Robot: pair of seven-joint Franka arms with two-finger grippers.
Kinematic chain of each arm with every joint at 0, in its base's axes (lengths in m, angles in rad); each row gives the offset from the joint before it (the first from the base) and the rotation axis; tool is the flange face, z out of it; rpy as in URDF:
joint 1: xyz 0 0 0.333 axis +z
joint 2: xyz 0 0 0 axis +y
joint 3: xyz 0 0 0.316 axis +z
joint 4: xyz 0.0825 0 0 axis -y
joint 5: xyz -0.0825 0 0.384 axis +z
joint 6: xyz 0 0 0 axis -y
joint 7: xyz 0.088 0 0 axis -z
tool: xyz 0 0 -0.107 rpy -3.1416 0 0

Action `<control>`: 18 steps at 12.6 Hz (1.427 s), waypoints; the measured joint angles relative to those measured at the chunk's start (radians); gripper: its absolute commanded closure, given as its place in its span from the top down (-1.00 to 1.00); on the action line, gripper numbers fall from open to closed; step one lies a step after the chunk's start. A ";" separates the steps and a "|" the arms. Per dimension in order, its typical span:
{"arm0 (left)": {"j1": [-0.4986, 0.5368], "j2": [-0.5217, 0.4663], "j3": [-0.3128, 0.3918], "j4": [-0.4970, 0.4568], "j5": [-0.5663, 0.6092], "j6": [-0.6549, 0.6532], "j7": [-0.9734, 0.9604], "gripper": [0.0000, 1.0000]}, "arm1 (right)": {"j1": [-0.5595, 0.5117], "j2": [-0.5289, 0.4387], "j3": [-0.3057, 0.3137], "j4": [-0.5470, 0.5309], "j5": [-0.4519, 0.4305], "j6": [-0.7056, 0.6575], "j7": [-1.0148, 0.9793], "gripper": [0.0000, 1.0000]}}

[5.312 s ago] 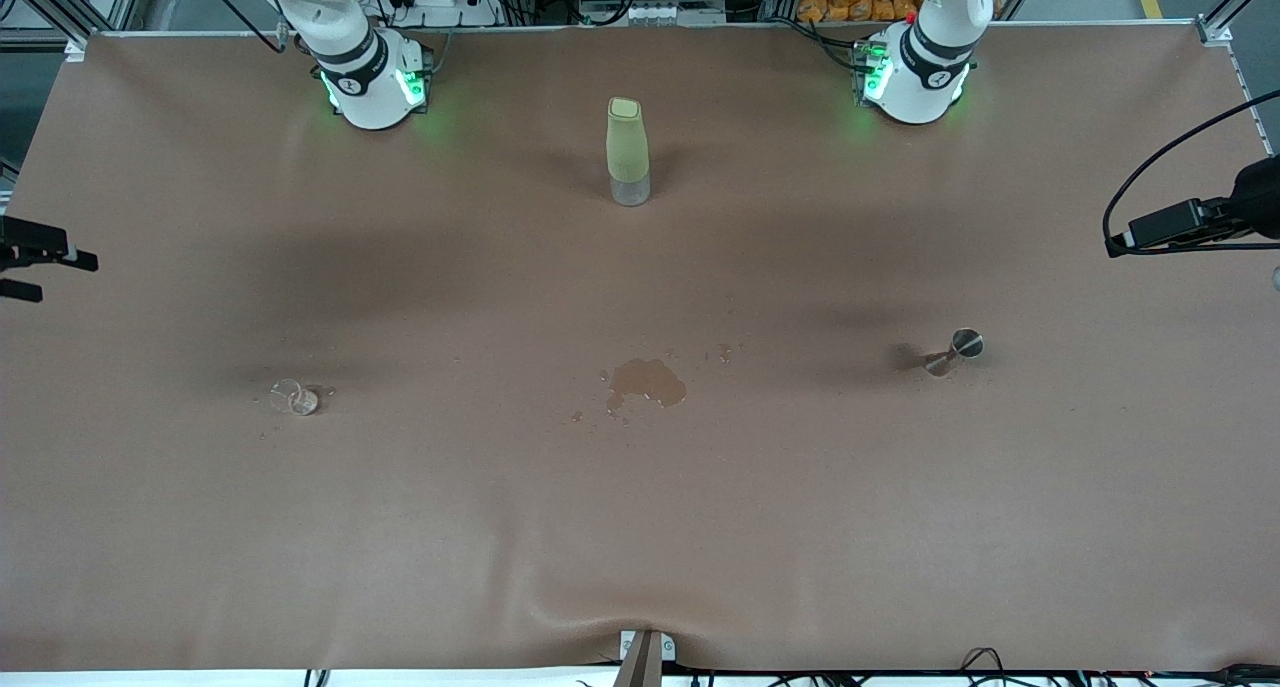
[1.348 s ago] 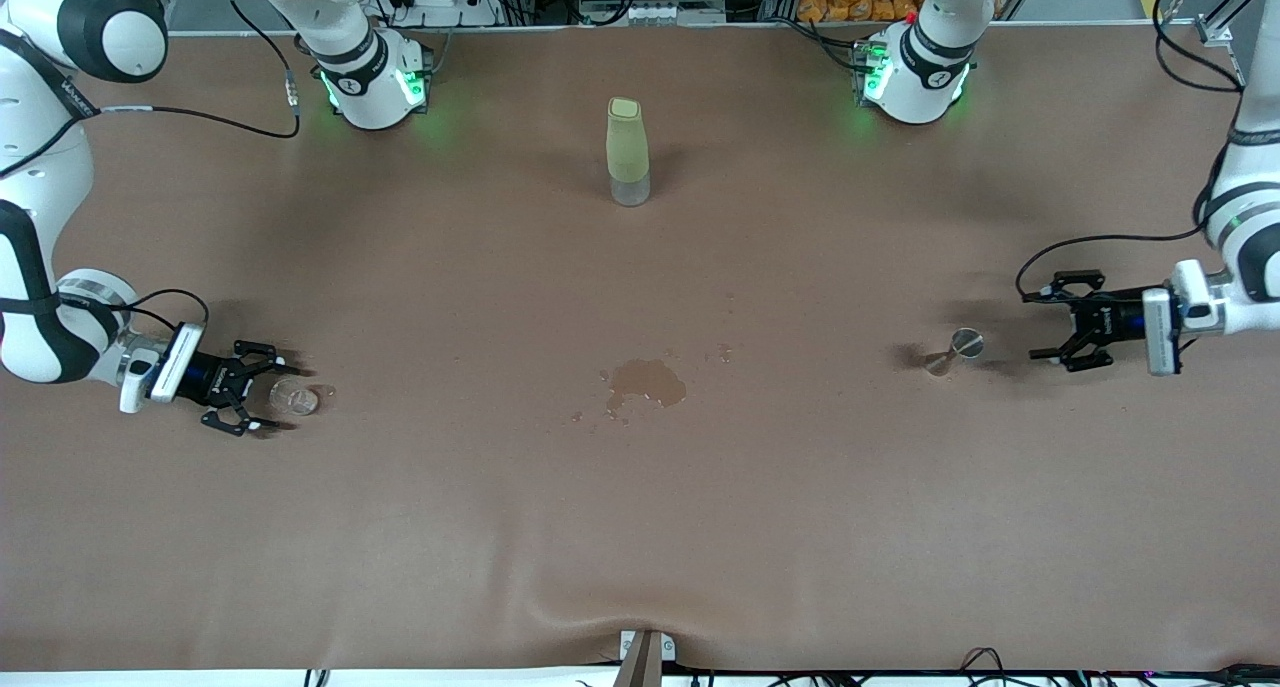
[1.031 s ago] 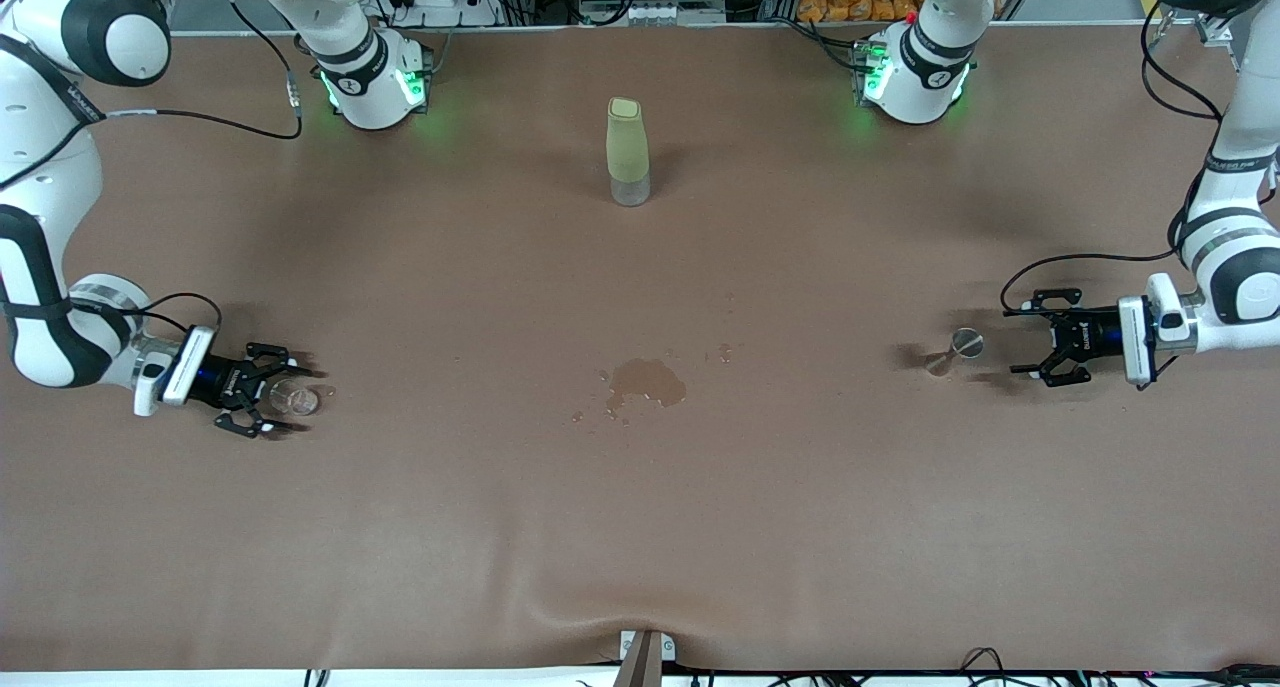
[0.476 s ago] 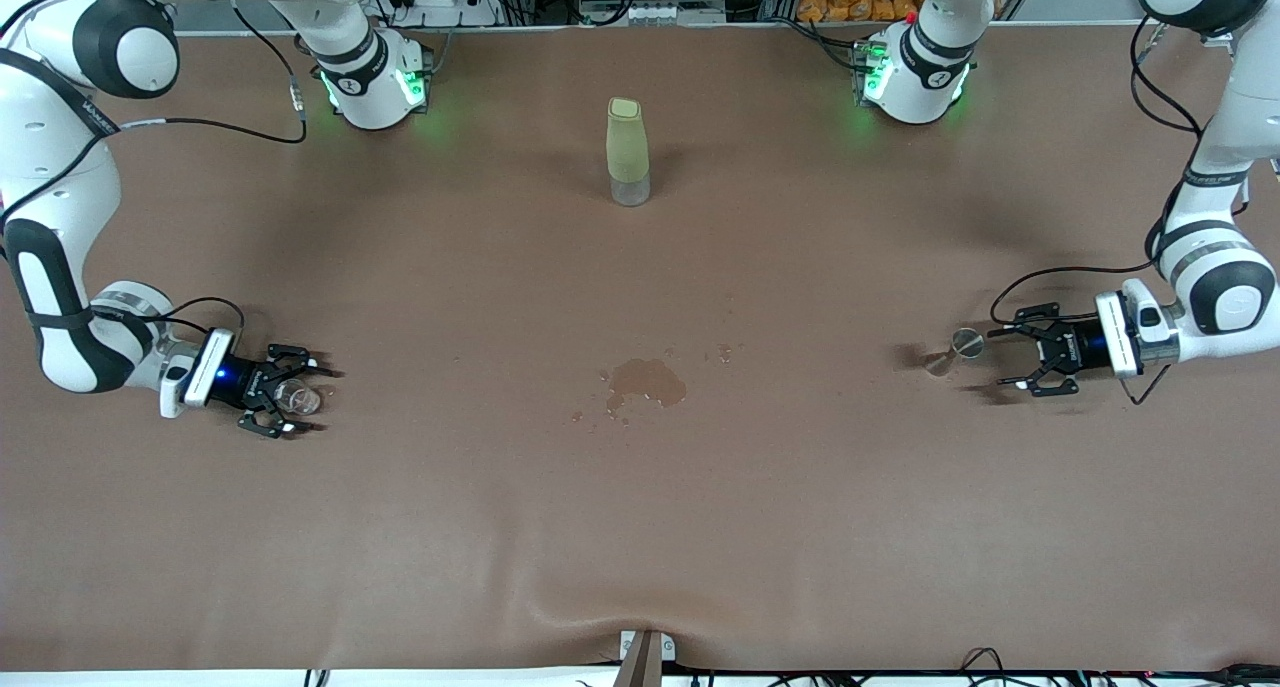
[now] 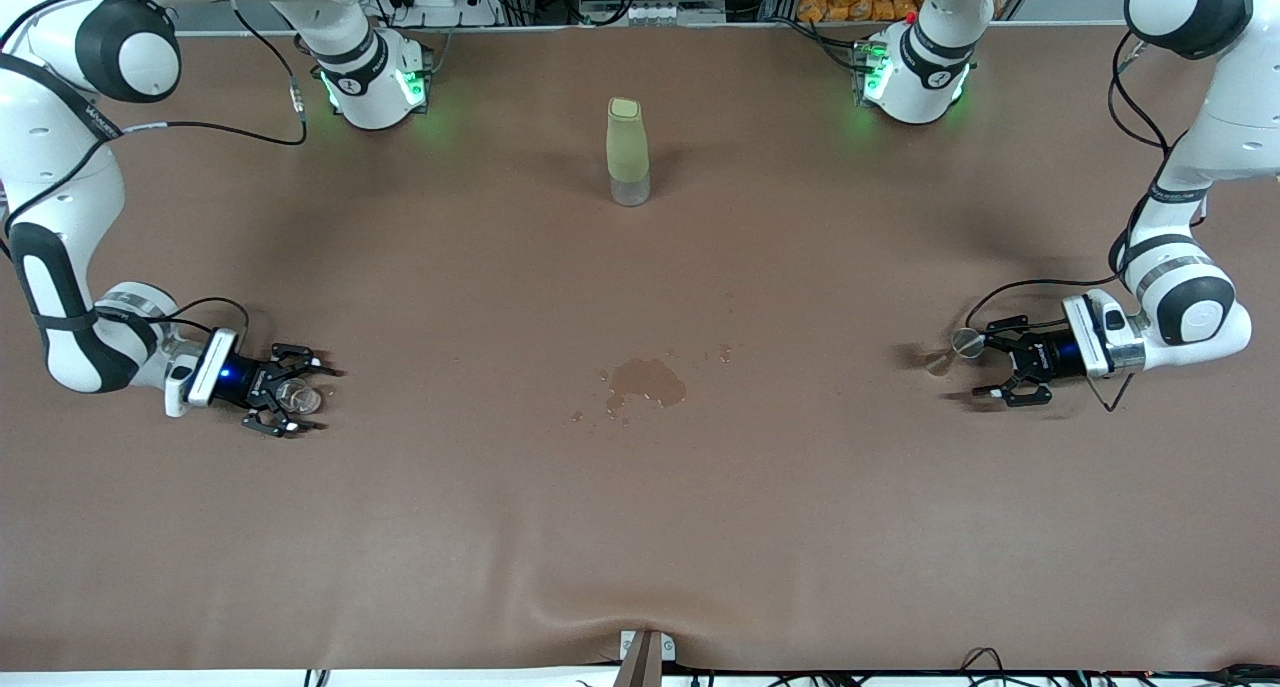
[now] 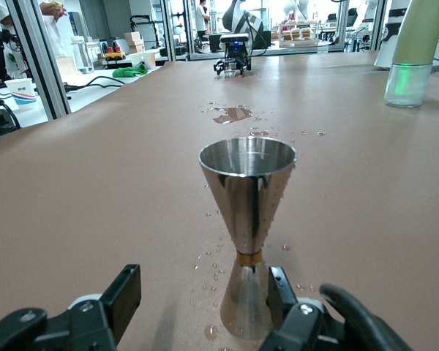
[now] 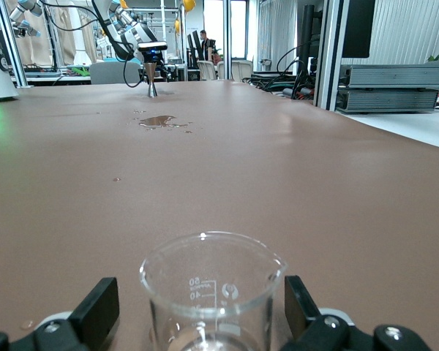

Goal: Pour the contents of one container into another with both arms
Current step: 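Close the right gripper on the beaker while the left gripper grips the jigger, then lift the beaker with the right gripper while the left gripper lifts the jigger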

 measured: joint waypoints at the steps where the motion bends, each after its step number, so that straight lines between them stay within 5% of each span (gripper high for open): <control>1: 0.000 0.000 -0.005 0.001 -0.001 0.000 0.012 0.48 | -0.001 0.000 -0.001 0.001 0.000 0.000 -0.002 -0.67; 2: -0.001 0.000 -0.013 0.001 -0.002 -0.001 0.022 0.46 | -0.001 0.000 -0.001 0.001 0.000 0.000 -0.003 -1.00; 13: -0.008 0.018 -0.029 -0.012 -0.002 -0.019 0.055 0.27 | -0.007 0.002 -0.007 0.002 0.001 -0.043 -0.005 -1.00; 18: -0.009 0.018 -0.030 -0.016 -0.002 -0.024 0.056 -0.25 | -0.007 0.002 -0.007 0.008 0.004 -0.108 0.059 -1.00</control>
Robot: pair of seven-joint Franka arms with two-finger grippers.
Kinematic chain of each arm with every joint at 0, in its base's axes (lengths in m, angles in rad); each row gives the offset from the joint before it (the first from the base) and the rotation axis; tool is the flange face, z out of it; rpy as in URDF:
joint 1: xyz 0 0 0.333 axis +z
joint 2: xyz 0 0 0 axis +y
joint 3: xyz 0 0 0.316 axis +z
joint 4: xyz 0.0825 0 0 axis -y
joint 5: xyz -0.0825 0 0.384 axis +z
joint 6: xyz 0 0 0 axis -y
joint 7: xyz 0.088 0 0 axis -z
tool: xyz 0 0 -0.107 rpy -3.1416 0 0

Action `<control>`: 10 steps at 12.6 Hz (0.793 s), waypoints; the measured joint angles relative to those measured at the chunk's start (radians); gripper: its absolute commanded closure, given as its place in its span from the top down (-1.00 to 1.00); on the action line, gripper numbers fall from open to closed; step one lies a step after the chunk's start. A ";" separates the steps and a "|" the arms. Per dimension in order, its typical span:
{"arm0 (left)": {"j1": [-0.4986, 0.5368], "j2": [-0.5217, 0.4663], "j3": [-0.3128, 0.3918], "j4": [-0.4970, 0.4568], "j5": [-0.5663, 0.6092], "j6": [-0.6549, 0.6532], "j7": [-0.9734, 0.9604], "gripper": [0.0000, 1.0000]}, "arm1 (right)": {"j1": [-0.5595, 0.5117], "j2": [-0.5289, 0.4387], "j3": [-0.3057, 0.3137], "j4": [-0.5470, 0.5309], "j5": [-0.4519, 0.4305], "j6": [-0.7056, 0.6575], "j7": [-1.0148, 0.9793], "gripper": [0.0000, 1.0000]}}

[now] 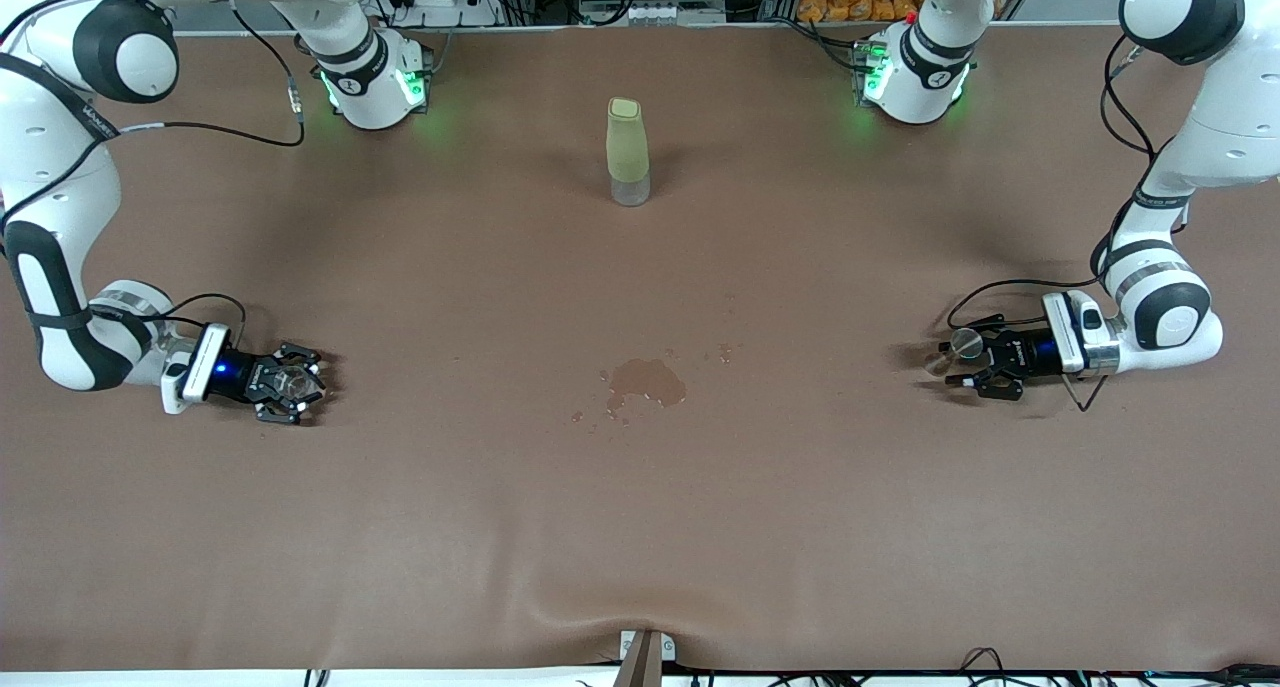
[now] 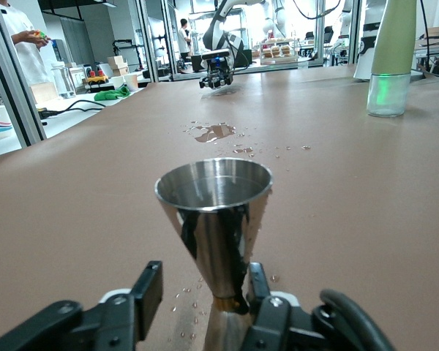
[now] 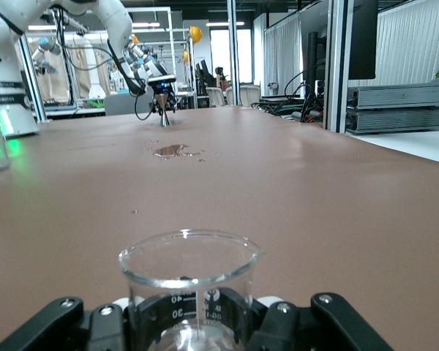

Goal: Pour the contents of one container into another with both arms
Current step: 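Lift the beaker with the right gripper while the left gripper lifts the jigger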

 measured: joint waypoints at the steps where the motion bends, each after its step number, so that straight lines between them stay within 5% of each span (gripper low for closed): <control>1: 0.000 0.000 0.000 0.000 0.000 0.000 0.000 -0.43 | 0.000 0.000 0.001 0.007 0.000 -0.006 0.026 -1.00; 4: 0.000 0.000 0.000 0.000 0.000 -0.002 0.000 -0.99 | 0.004 -0.013 0.007 0.036 0.000 -0.030 0.114 -1.00; 10: 0.000 -0.001 -0.020 0.009 0.000 -0.006 -0.015 -1.00 | 0.046 -0.109 0.012 0.071 -0.006 -0.045 0.243 -1.00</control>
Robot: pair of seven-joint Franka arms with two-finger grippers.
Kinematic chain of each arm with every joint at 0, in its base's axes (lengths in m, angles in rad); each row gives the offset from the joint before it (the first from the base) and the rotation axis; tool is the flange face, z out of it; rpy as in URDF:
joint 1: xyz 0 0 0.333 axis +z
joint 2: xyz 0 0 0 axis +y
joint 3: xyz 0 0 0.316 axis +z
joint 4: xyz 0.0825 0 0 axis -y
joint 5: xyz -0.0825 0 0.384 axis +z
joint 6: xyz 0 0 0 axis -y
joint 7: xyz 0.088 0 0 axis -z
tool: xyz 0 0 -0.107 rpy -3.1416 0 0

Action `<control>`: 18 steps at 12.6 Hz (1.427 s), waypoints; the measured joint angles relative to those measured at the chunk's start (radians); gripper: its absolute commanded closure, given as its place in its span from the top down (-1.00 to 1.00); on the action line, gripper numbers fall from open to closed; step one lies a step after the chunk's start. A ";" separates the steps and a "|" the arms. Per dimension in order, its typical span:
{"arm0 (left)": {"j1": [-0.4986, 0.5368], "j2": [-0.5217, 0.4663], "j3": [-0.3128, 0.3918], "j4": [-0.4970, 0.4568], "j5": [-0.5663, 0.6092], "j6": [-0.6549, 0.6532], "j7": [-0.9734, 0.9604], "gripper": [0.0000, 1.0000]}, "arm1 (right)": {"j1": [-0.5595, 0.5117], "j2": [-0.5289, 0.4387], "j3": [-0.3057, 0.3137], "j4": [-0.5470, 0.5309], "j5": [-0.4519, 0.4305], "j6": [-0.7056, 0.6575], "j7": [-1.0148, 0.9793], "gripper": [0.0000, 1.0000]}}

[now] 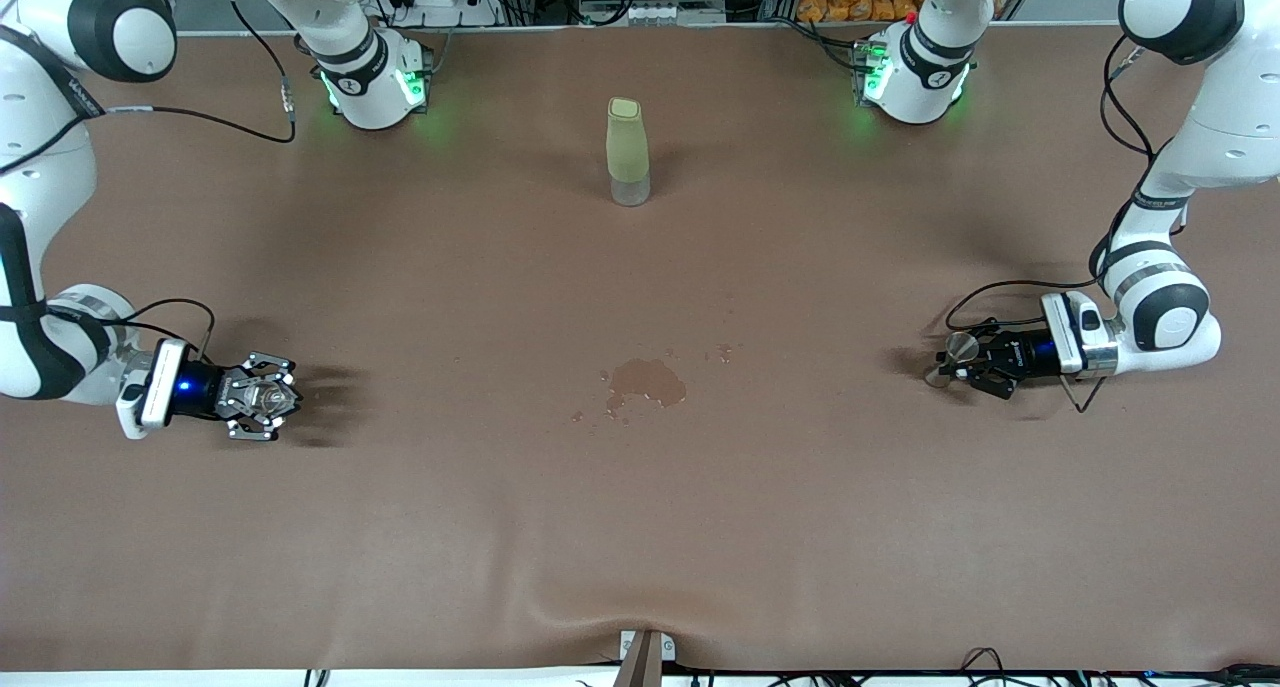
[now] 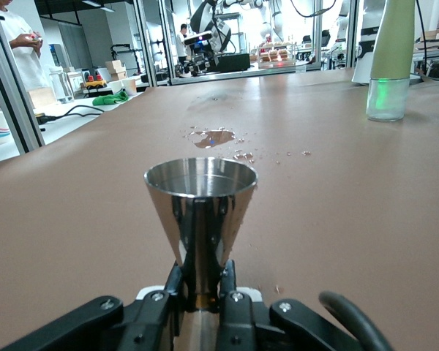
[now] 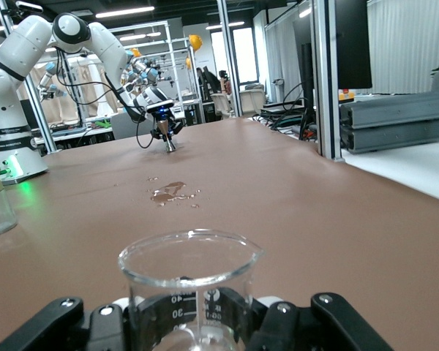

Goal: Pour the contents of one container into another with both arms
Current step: 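Lift the beaker with the right gripper while the left gripper lifts the jigger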

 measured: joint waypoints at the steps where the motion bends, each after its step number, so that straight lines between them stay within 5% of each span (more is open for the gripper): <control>1: 0.000 -0.004 -0.012 0.005 0.000 -0.001 -0.017 -1.00 | 0.019 -0.021 0.000 0.001 0.000 0.000 0.002 -1.00; 5: -0.052 -0.066 -0.050 0.026 0.000 -0.007 -0.144 -1.00 | 0.119 -0.118 0.000 0.003 -0.002 0.006 0.070 -1.00; 11: -0.301 -0.166 -0.067 0.076 -0.015 0.002 -0.347 -1.00 | 0.251 -0.260 0.002 0.003 -0.003 0.052 0.156 -1.00; 18: -0.580 -0.158 -0.068 0.136 -0.357 0.199 -0.420 -1.00 | 0.332 -0.376 0.006 0.001 0.045 0.054 0.305 -1.00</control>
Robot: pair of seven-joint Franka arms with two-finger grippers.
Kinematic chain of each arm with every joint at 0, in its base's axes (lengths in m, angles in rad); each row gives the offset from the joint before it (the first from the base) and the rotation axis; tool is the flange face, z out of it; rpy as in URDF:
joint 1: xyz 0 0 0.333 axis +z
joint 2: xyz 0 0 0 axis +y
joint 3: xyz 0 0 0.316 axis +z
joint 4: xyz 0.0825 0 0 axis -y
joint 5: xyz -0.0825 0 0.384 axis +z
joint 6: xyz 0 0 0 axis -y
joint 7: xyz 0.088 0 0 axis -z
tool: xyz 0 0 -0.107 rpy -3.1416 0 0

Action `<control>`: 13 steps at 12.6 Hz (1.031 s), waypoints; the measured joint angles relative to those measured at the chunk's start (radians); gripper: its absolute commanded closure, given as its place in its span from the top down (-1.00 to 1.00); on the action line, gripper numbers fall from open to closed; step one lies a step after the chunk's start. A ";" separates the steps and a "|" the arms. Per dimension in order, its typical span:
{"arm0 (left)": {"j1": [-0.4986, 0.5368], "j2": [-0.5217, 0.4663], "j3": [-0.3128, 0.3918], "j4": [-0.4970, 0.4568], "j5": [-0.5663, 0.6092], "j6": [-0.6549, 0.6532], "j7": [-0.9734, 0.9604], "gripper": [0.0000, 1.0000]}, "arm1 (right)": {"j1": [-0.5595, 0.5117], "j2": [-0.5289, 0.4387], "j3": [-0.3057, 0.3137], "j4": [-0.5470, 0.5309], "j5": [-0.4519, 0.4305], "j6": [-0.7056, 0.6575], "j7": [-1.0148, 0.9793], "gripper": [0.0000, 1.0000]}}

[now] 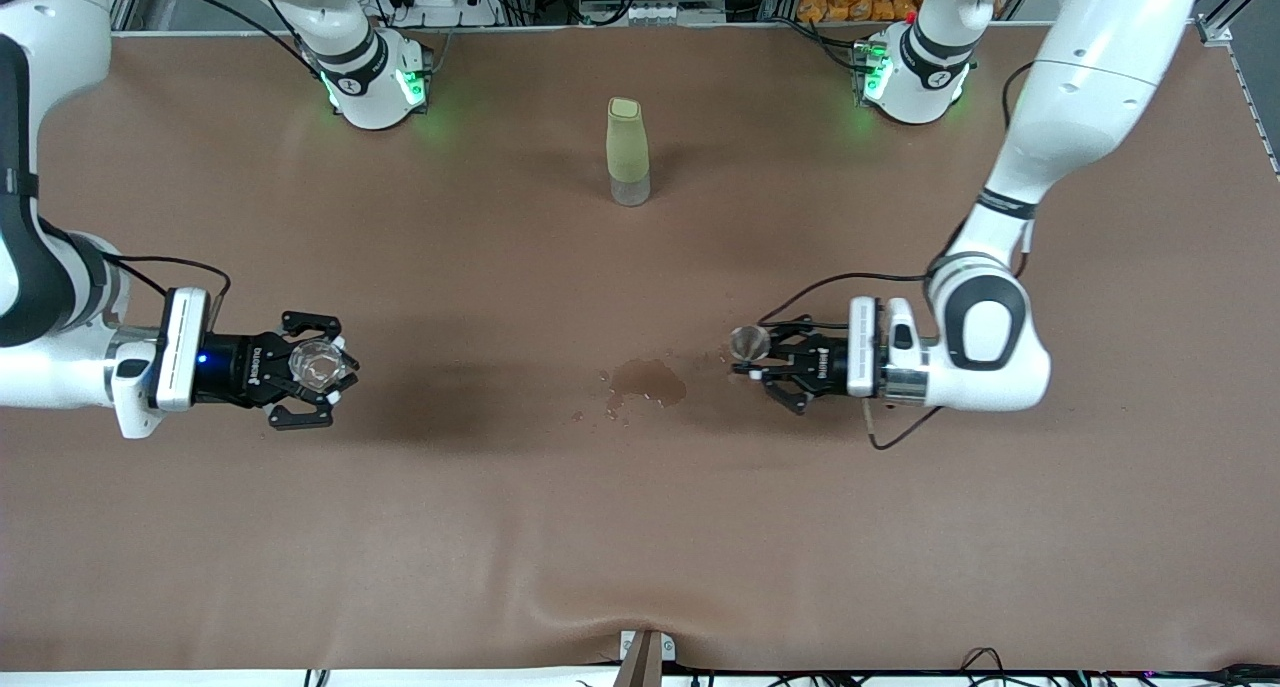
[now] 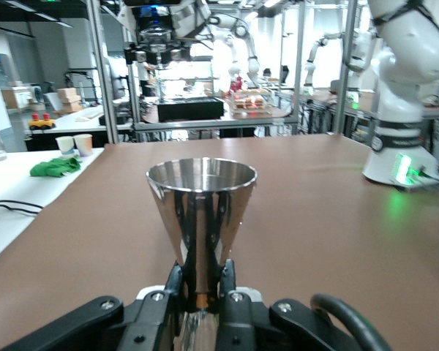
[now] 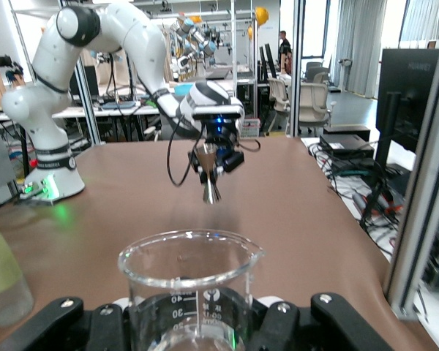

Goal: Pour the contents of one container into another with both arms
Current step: 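Lift the beaker with the right gripper while the left gripper lifts the jigger, then bring the beaker and jigger together above the table center with both grippers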

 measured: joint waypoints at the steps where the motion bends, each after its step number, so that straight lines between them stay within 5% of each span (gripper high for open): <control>1: -0.033 0.004 0.000 0.009 -0.054 0.033 -0.017 -1.00 | 0.023 -0.002 0.000 0.000 0.028 0.005 0.014 -1.00; 4: -0.128 0.029 0.000 0.049 -0.162 0.145 -0.059 -1.00 | 0.084 -0.003 0.001 -0.001 0.090 0.070 0.051 -1.00; 13: -0.293 0.106 0.002 0.115 -0.308 0.346 -0.155 -1.00 | 0.163 -0.029 0.068 -0.001 0.096 0.272 0.169 -1.00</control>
